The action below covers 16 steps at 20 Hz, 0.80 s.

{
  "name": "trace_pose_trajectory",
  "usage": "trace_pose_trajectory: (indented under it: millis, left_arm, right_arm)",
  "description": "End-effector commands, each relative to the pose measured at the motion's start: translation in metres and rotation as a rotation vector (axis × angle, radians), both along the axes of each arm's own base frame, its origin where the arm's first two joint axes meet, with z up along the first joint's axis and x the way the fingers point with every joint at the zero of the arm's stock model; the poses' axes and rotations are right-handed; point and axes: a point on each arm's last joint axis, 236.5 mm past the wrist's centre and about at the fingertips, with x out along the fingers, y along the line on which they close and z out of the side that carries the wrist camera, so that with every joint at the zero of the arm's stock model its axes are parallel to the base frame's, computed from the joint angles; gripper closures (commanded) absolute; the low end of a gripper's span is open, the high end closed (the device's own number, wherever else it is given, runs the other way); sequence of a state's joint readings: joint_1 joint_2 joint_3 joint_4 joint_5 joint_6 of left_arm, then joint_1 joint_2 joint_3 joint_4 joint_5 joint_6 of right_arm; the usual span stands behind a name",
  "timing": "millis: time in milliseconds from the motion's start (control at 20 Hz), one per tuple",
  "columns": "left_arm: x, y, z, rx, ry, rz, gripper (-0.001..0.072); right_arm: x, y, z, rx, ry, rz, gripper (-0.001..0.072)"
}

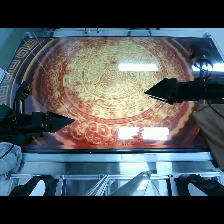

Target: Fold the shirts.

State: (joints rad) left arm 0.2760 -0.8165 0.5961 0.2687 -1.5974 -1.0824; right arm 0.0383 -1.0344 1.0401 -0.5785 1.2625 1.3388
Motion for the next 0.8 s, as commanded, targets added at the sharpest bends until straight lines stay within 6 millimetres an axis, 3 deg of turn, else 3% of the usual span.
trace_pose_trajectory:
  millis: [0,50,150,250,300,350,400,450,550,600,650,700,750]
  left_arm:
    - [0.000,0.000,0.000,0.000,0.000,0.001,0.0696]
    - [0.001,0.000,0.001,-0.004,-0.002,0.005,0.0696]
    - [0.026,0.007,-0.002,0.014,-0.027,0.110,0.0696]
    - [0.032,0.011,-0.008,0.045,-0.029,0.138,0.0703]
    - [0.039,0.021,-0.017,0.105,-0.035,0.169,0.0708]
    - [0.052,0.043,-0.028,0.207,-0.035,0.230,0.0709]
    - [0.071,0.083,-0.039,0.348,-0.021,0.336,0.0709]
    - [0.089,0.142,-0.048,0.507,0.005,0.484,0.0709]
    - [0.094,0.266,-0.053,0.780,0.062,0.746,0.0697]
    - [0.086,0.316,-0.052,0.852,0.096,0.849,0.0417]
    - [0.075,0.360,-0.054,0.892,0.139,0.945,0.0052]
    - [0.061,0.395,-0.059,0.896,0.198,1.020,-0.0013]
    - [0.045,0.419,-0.068,0.895,0.248,1.046,-0.0013]
  right_arm:
    - [0.000,0.013,-0.017,-0.005,0.044,0.042,0.0207]
    - [0.001,0.017,-0.024,-0.007,0.060,0.048,0.0207]
    - [0.004,0.020,-0.035,-0.009,0.091,0.054,0.0208]
    - [0.007,0.021,-0.044,-0.011,0.117,0.055,0.0207]
    - [0.007,0.021,-0.046,-0.011,0.123,0.055,0.0207]
    - [0.007,0.021,-0.046,-0.011,0.124,0.055,0.0207]
    - [0.007,0.021,-0.046,-0.011,0.124,0.055,0.0207]
    - [0.007,0.021,-0.046,-0.012,0.124,0.055,0.0207]
    - [0.007,0.021,-0.047,-0.019,0.100,0.073,0.0207]
    - [0.007,0.021,-0.047,-0.022,0.090,0.079,0.0207]
    - [0.008,0.021,-0.048,-0.023,0.090,0.079,0.0207]
    - [0.008,0.021,-0.049,-0.023,0.092,0.080,0.0207]
    - [0.009,0.021,-0.049,-0.027,0.082,0.085,0.0207]
